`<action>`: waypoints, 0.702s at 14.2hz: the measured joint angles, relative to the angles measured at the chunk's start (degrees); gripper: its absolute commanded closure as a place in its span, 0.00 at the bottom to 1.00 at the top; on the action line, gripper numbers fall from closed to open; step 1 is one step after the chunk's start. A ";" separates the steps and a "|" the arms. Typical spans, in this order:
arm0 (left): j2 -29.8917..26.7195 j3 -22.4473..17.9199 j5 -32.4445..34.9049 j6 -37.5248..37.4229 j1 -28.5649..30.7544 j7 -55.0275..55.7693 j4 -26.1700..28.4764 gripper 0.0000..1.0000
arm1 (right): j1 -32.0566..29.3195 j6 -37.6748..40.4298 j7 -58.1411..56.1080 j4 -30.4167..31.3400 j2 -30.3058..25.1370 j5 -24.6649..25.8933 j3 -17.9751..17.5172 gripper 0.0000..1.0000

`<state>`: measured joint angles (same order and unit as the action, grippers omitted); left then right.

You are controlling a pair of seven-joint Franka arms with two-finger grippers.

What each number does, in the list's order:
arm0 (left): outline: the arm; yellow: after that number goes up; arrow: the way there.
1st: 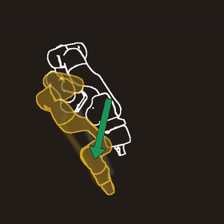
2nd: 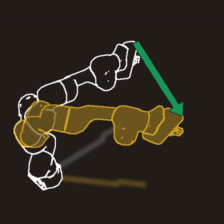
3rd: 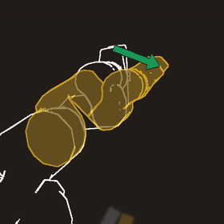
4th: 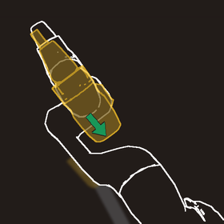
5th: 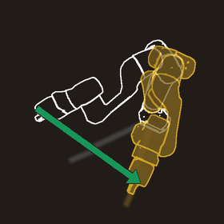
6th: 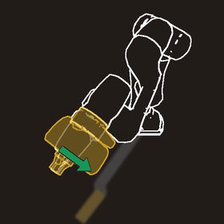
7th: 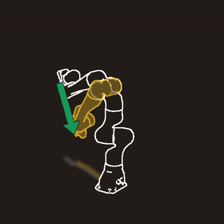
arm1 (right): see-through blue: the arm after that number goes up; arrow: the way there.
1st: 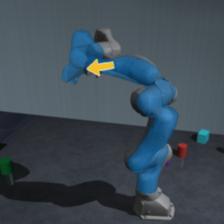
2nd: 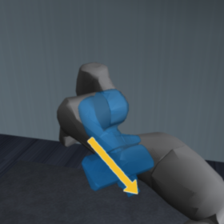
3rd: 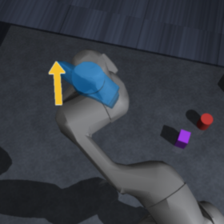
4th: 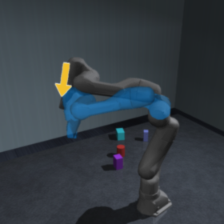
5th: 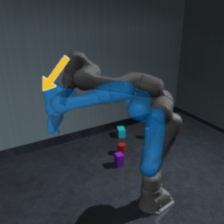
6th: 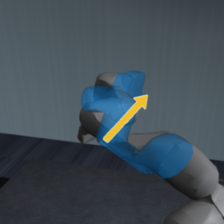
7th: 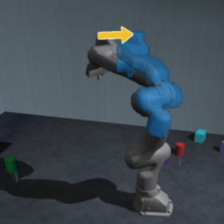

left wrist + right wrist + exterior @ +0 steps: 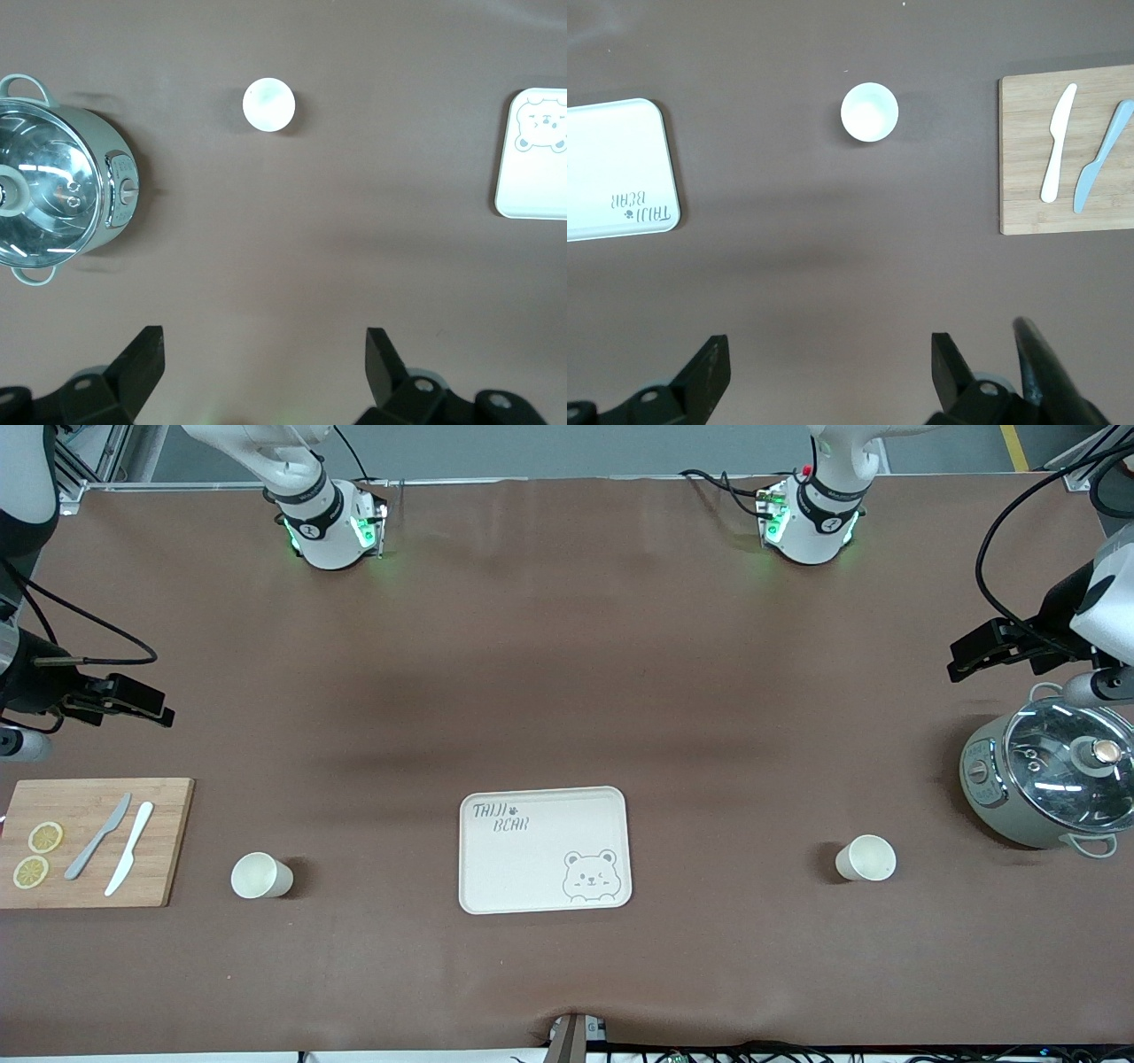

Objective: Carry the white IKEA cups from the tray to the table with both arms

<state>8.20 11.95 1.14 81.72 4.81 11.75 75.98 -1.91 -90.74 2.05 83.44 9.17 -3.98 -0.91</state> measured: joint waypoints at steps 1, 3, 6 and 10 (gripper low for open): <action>-0.14 -0.01 0.00 0.00 0.02 0.01 -0.01 0.00 | 0.00 0.01 0.00 0.00 0.00 0.00 -0.01 0.00; -0.91 -0.02 0.00 0.00 0.09 0.01 -0.02 0.00 | 0.01 0.01 0.00 0.00 0.00 0.00 -0.02 0.00; -1.79 -0.03 0.00 0.00 0.11 0.01 -0.02 0.00 | 0.01 0.01 0.00 0.00 0.00 0.00 -0.03 0.00; -1.86 -0.03 0.00 0.00 0.12 0.01 0.09 0.00 | 0.02 0.01 0.00 0.00 0.00 0.00 -0.25 0.00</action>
<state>6.33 11.92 1.14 81.72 4.93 11.76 76.06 -1.89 -90.74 2.05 83.44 9.17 -3.98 -1.16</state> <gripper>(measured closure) 0.000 0.000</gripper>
